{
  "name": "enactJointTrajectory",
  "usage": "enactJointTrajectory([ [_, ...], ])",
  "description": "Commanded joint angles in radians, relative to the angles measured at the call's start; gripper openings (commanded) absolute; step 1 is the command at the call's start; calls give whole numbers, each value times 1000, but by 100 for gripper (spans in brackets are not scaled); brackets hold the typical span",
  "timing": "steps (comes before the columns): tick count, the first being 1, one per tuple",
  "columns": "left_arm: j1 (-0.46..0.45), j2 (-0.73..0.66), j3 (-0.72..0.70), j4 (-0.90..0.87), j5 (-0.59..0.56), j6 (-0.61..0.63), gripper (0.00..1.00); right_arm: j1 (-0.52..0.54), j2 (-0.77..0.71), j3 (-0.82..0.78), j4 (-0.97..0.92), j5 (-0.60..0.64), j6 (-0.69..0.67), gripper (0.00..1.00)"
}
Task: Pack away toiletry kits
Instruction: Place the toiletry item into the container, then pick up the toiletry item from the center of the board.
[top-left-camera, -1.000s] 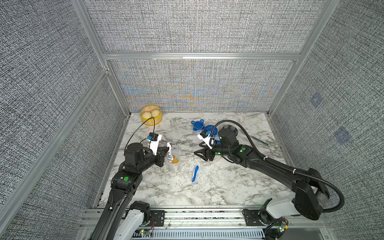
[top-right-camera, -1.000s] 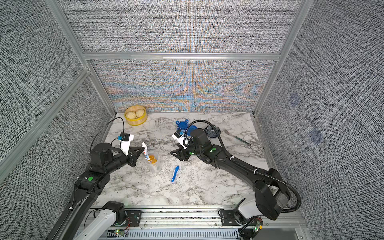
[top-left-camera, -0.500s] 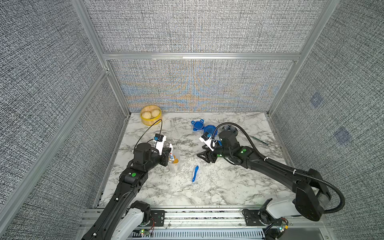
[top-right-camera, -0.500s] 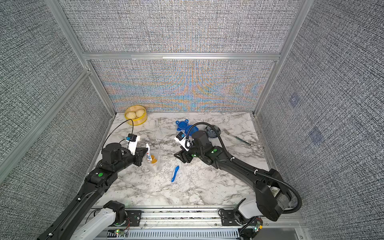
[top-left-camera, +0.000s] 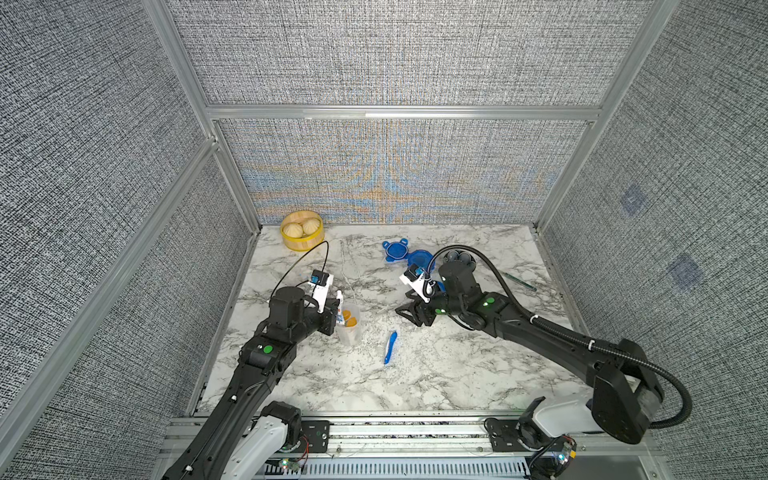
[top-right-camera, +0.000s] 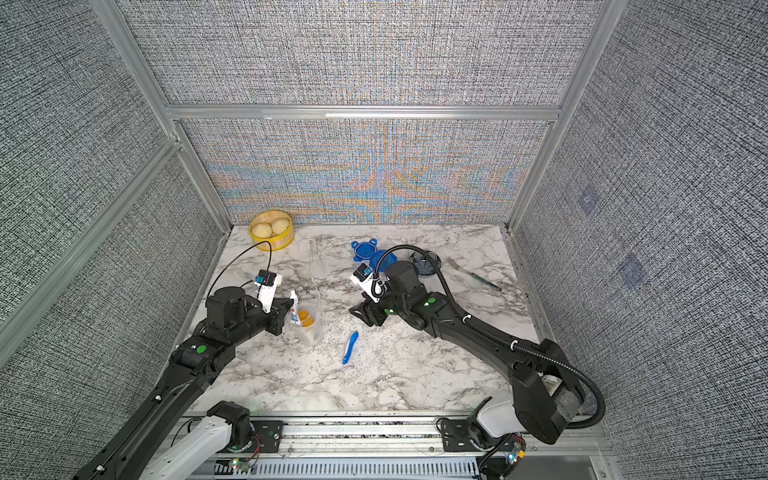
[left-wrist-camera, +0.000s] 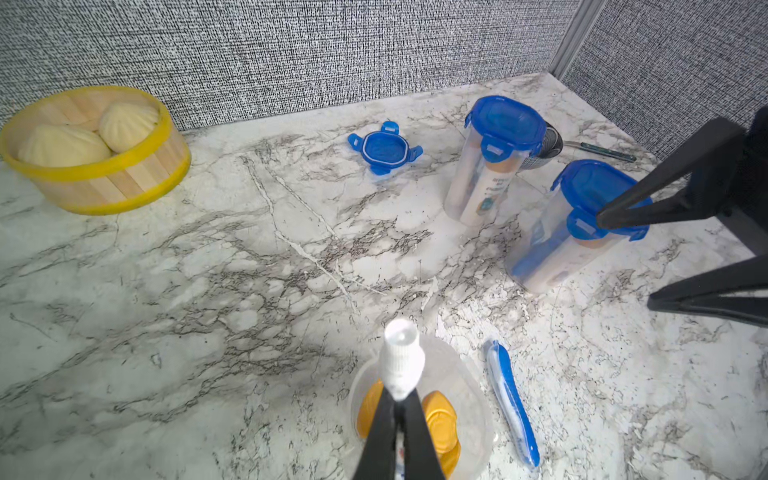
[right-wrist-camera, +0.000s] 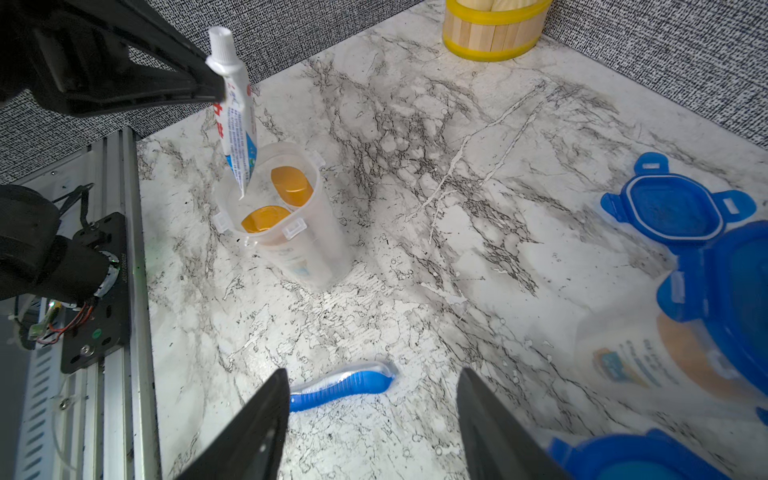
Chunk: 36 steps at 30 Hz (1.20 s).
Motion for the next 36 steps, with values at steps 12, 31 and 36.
enactJointTrajectory([
  [12,-1,-16,-6,39,-48,-84,51,62,53,91,-286,-103,-232,62],
  [31,-2,40,-40,83,-132,-218,54,167,303,-77,15,-64,-891,73],
  [36,-1,39,-48,97,-148,-219,54,173,388,10,-28,-49,-959,73],
])
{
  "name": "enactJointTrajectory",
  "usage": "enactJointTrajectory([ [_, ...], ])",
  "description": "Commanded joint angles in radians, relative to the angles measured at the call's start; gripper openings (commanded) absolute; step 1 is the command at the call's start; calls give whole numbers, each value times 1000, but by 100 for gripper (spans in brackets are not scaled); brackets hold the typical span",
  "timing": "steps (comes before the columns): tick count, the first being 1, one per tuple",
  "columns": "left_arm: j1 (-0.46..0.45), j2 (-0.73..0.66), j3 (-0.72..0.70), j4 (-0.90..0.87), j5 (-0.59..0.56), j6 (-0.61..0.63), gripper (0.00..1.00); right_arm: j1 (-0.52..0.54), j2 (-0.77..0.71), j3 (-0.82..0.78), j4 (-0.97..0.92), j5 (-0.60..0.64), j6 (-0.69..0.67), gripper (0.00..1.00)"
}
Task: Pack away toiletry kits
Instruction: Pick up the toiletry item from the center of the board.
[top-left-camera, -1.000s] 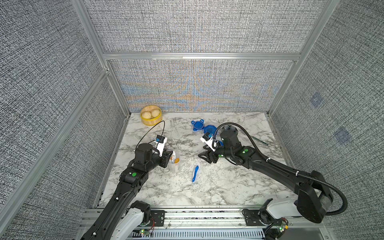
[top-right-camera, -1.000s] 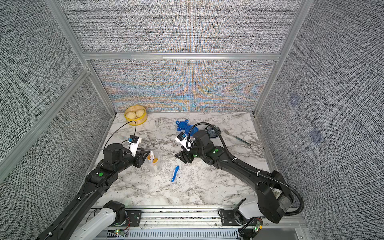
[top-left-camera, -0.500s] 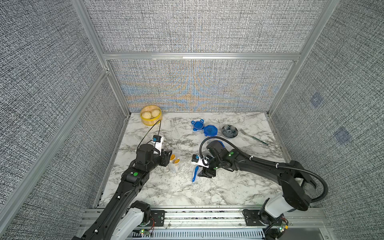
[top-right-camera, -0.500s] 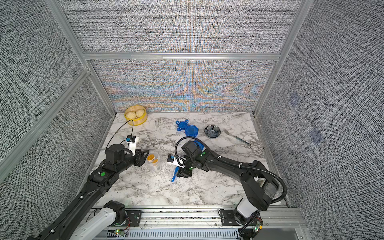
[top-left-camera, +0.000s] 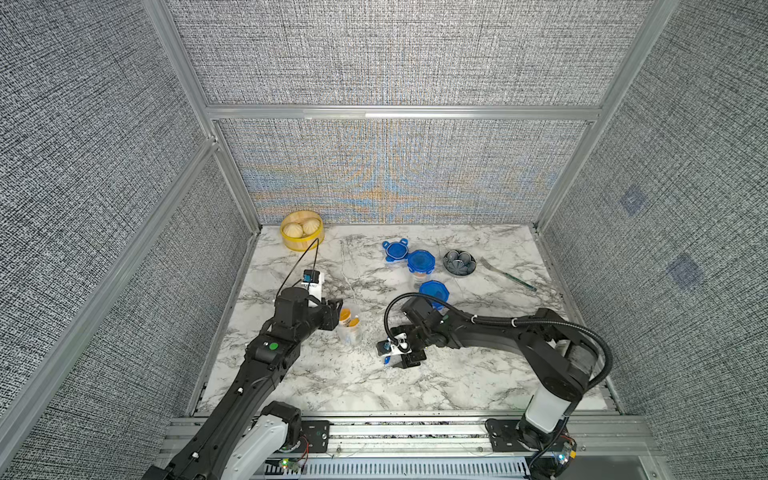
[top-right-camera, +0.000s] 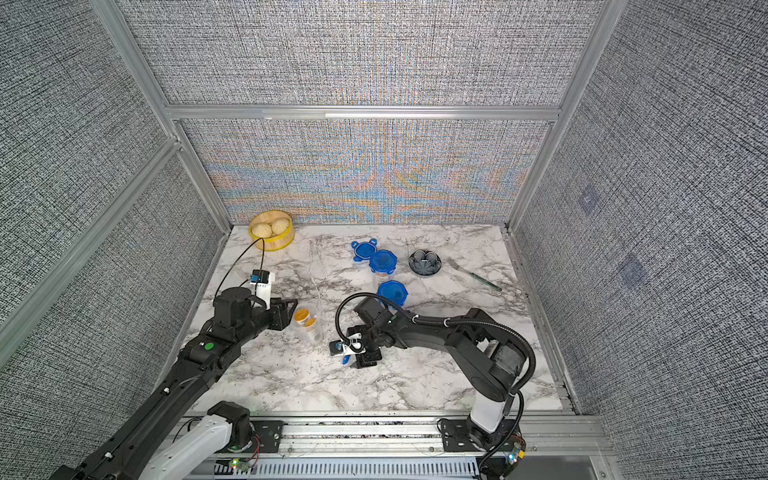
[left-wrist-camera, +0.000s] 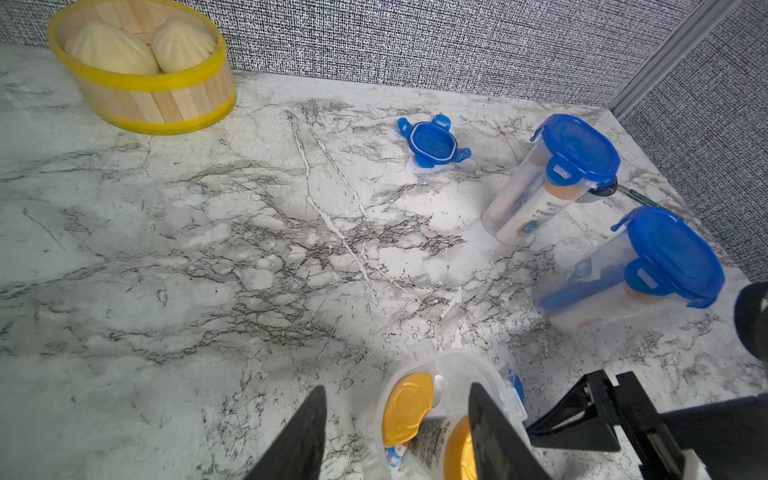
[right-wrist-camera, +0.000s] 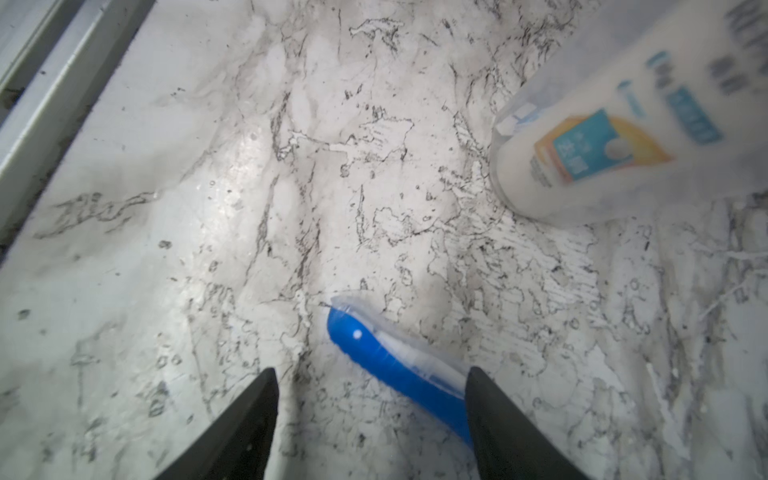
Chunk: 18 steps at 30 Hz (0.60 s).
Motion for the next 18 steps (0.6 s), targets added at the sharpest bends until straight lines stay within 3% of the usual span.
enactJointTrajectory([
  [1,0,-2,-3,35,-24,-3,54,6,35,49,12,13,-84,73],
  [9,0,-19,-7,21,-57,5,54,7,114,134,-118,36,-136,67],
  [12,1,-21,-6,18,-61,5,54,8,134,162,-173,55,-136,58],
  [18,0,-16,0,14,-59,-3,54,20,158,226,-301,96,-89,31],
])
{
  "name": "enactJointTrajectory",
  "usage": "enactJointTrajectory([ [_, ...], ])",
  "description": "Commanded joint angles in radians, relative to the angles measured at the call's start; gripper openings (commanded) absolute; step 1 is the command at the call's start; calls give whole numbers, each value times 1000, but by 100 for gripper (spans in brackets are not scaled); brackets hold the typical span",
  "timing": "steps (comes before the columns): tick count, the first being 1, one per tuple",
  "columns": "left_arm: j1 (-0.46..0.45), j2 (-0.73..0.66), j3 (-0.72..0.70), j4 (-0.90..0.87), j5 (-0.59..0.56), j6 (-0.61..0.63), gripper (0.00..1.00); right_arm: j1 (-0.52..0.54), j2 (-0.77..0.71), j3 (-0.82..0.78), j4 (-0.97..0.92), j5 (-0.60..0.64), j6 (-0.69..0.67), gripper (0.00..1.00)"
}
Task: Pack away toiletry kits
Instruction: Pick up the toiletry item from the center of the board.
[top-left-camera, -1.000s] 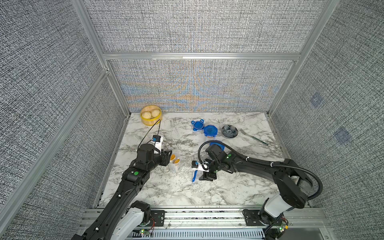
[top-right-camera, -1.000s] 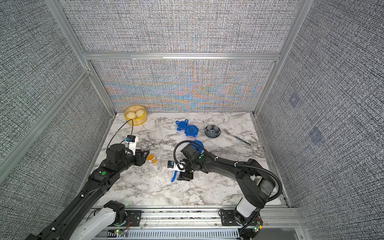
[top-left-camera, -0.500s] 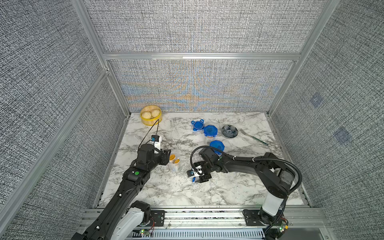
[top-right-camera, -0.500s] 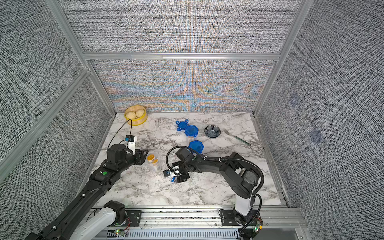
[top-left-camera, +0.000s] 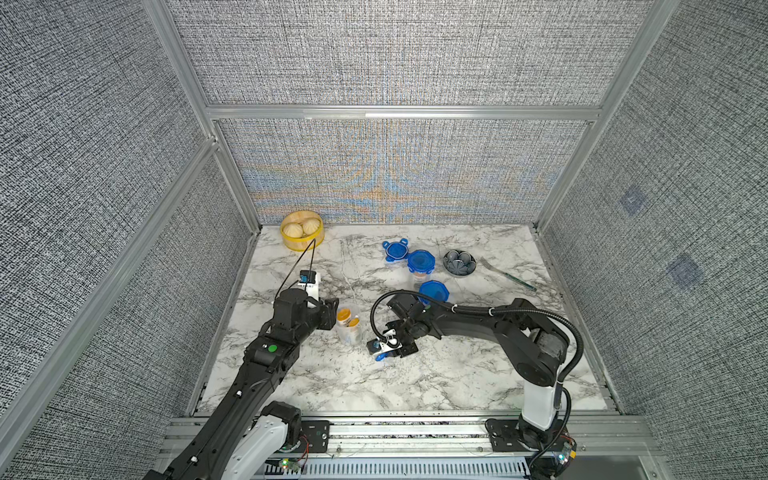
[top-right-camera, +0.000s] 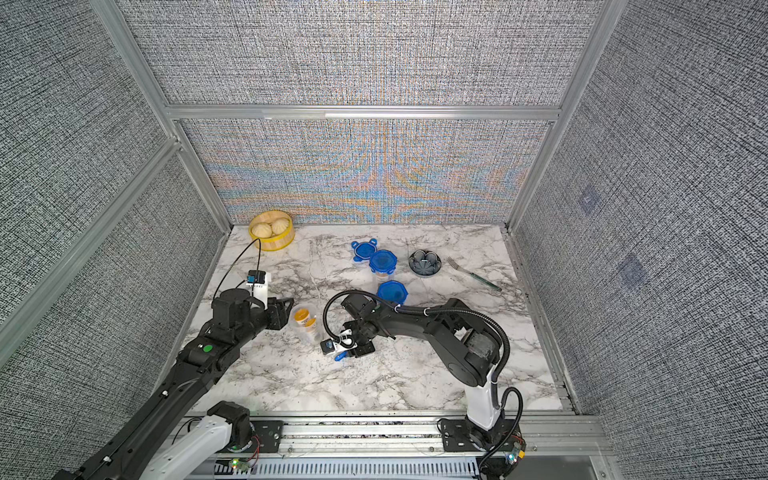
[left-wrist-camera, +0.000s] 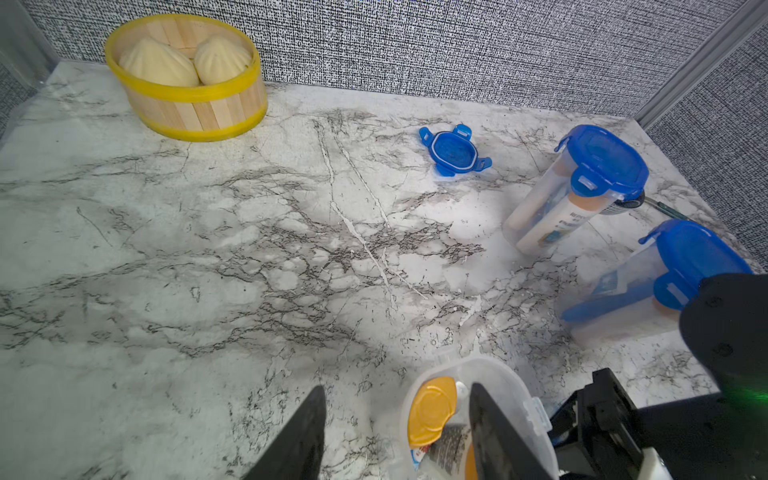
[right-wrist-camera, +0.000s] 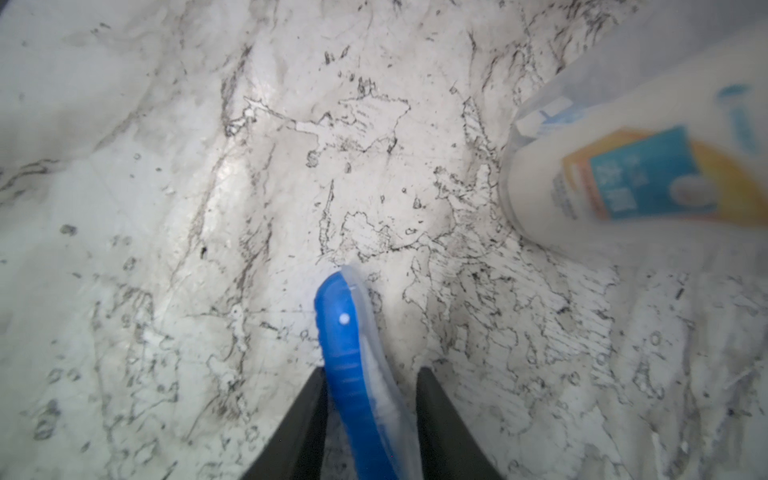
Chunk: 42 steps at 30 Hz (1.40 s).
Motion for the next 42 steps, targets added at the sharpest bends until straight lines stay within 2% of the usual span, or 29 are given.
enactJointTrajectory([
  [1,0,2,7,13,-6,-2,54,12,12,31,-133,59,35,29],
  [4,2,0,7,6,-10,-3,54,26,32,65,-199,96,70,29],
  [9,1,-6,5,-6,-27,-4,54,42,75,122,-286,139,146,36],
  [13,1,-6,22,-38,-52,-12,55,46,54,109,-277,137,178,22],
  [19,1,5,42,-48,-80,-51,56,-4,-79,39,-185,-44,254,14],
  [26,2,5,50,-51,-78,-48,57,-99,-228,-63,11,-259,414,10],
  [35,1,9,40,-33,-85,-55,57,-172,-330,-132,306,-432,652,8],
  [42,3,17,45,-43,-132,-90,56,-153,-307,-118,777,-457,902,9],
])
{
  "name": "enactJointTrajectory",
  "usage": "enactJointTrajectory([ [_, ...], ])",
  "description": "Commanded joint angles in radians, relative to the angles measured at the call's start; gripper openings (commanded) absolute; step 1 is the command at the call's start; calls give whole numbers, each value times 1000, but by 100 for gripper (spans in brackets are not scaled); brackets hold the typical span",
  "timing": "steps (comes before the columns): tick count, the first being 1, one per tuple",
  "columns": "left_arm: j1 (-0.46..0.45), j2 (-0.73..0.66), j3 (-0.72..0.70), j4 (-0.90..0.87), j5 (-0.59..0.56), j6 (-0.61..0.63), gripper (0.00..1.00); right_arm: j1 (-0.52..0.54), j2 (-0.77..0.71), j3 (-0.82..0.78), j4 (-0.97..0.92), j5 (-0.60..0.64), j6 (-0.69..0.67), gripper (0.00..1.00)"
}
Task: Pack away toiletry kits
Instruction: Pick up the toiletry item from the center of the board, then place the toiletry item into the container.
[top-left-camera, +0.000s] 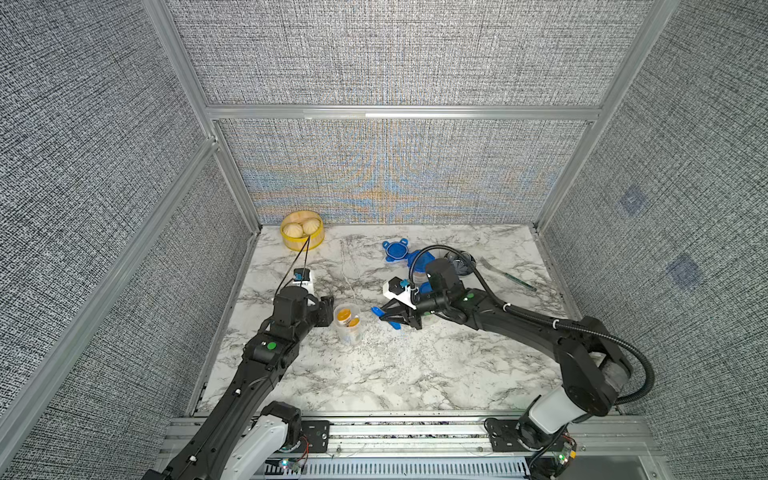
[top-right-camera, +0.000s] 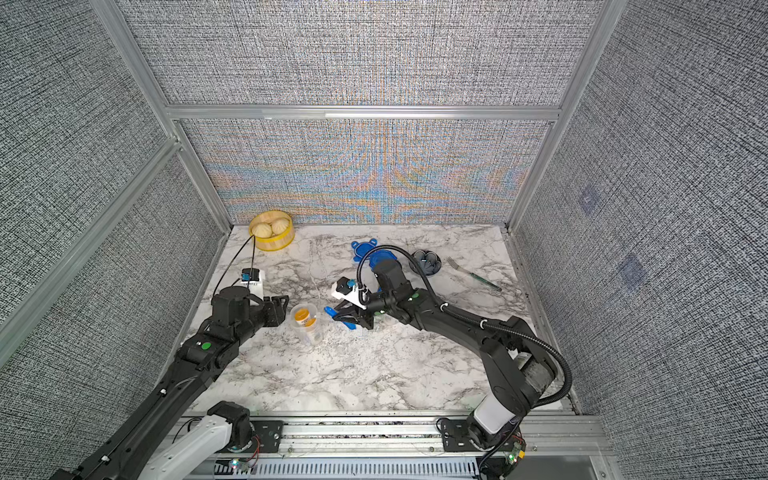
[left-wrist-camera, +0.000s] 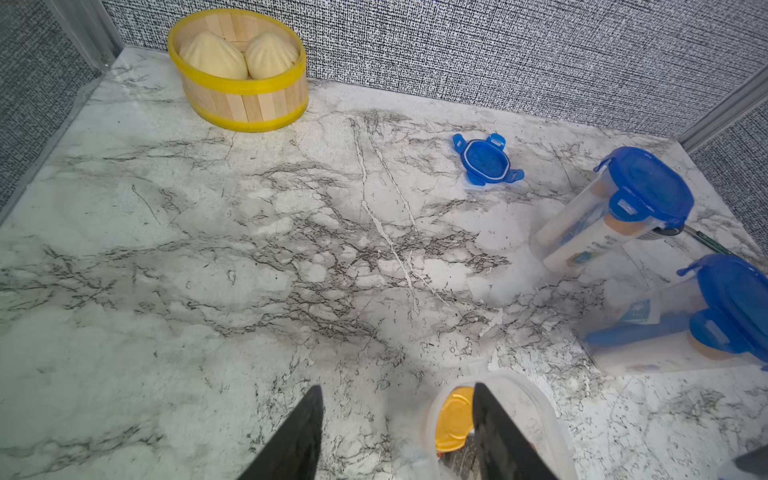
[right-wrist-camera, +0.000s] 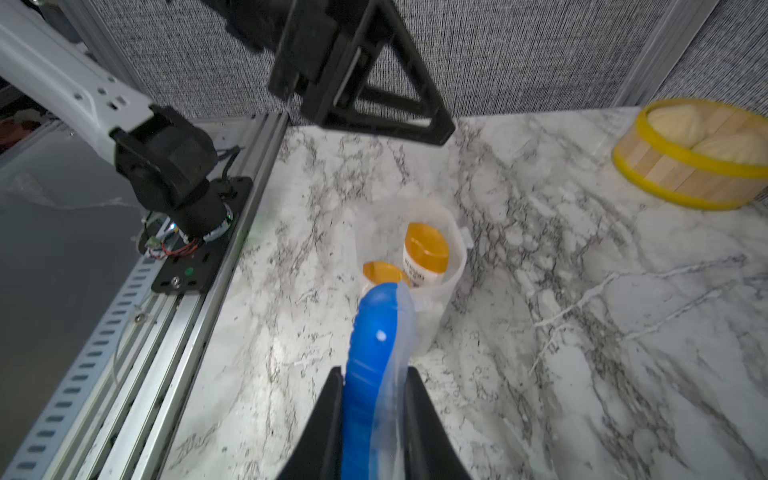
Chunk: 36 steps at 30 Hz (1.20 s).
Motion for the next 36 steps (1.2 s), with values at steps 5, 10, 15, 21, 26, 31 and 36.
enactJointTrajectory([
  [5,13,2,25,-28,-50,-21,56,66,121,92,456,-18,202,8],
  [10,52,3,90,-112,15,-3,56,87,257,151,648,-21,300,8],
  [15,71,-27,114,-153,24,13,56,91,348,182,701,-32,321,7],
  [21,81,-49,102,-153,29,9,56,92,374,185,645,-33,269,7],
  [26,82,-40,92,-144,39,5,56,91,408,190,631,-38,256,8],
  [31,85,-34,101,-155,32,12,56,85,435,169,700,-27,268,12],
  [36,89,-29,102,-155,28,13,56,81,410,133,670,0,206,40],
])
